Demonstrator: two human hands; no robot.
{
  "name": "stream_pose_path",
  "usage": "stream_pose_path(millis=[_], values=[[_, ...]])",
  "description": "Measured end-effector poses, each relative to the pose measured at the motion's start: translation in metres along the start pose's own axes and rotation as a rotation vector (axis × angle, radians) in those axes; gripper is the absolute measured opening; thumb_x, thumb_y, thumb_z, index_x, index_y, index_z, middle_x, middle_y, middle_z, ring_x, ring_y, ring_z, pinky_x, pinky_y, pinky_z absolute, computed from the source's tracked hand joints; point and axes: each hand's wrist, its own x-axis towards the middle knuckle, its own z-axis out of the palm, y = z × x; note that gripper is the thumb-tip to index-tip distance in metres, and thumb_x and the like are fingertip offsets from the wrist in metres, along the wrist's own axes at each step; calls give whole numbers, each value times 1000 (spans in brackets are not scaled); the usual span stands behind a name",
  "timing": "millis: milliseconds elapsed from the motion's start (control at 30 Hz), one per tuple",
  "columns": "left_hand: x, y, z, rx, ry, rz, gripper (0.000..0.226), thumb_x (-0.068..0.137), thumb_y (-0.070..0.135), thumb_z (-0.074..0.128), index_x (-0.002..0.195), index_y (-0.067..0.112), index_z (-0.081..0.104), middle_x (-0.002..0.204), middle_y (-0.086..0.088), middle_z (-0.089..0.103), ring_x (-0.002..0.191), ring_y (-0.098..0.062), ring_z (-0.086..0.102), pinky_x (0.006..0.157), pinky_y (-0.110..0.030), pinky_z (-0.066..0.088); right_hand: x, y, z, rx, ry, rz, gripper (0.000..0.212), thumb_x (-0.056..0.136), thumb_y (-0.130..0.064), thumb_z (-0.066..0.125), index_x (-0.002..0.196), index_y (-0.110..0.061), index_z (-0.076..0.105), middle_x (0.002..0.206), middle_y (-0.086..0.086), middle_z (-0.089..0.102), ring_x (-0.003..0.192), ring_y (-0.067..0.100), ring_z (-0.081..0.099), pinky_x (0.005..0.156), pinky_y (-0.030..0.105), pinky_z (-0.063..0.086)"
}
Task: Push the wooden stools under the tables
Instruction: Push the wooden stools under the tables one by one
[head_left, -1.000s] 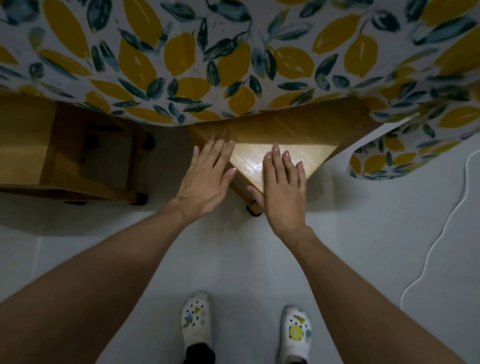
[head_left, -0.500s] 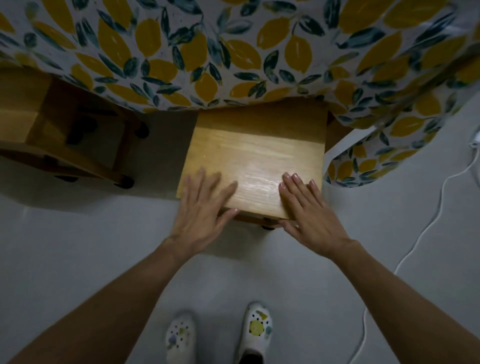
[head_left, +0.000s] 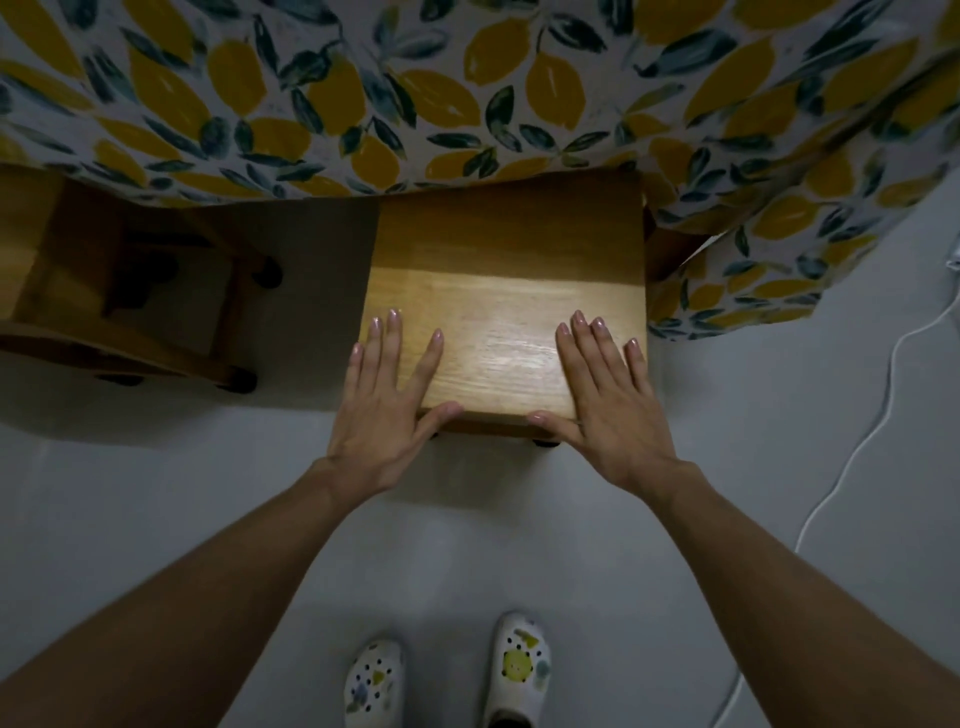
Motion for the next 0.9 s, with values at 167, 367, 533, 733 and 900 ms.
stream_pose_path(millis=[167,367,533,733,900], values=[[32,3,-9,-11,-39,23,77,84,73,8,148,36,-14,156,-14,-26,142,-27,-27,115,-43,-12,23,20,-6,11,9,-1,93,87,-76,18,154,-17,-4,162,1,-10,148,16,-15,119,43,-9],[75,12,-19,-5,-121,28,71,87,71,9,141,40,-26,153,-14,-33,138,-26,-35,113,-41,-19,54,47,-15,9,8,14,92,86,-77,20,154,-19,1,163,2,-3,148,16,-10,119,44,-9],[87,25,-18,-12,-93,-3,74,88,69,13,147,35,-17,153,-15,-31,140,-28,-33,114,-44,-16,70,65,-25,8,7,-24,93,84,-78,19,154,-20,3,163,1,1,149,17,-5,119,44,-5],[89,24,-19,-32,-94,0,74,89,70,14,146,37,-18,153,-13,-33,139,-26,-34,112,-41,-19,72,67,-26,-41,7,-24,92,85,-78,17,154,-18,7,163,2,6,149,20,-1,118,43,-7],[88,20,-20,-28,-103,18,72,86,72,9,144,41,-20,153,-11,-34,140,-25,-34,113,-42,-18,70,59,-24,-21,23,13,93,84,-79,14,154,-17,10,163,4,10,150,21,3,119,48,0]])
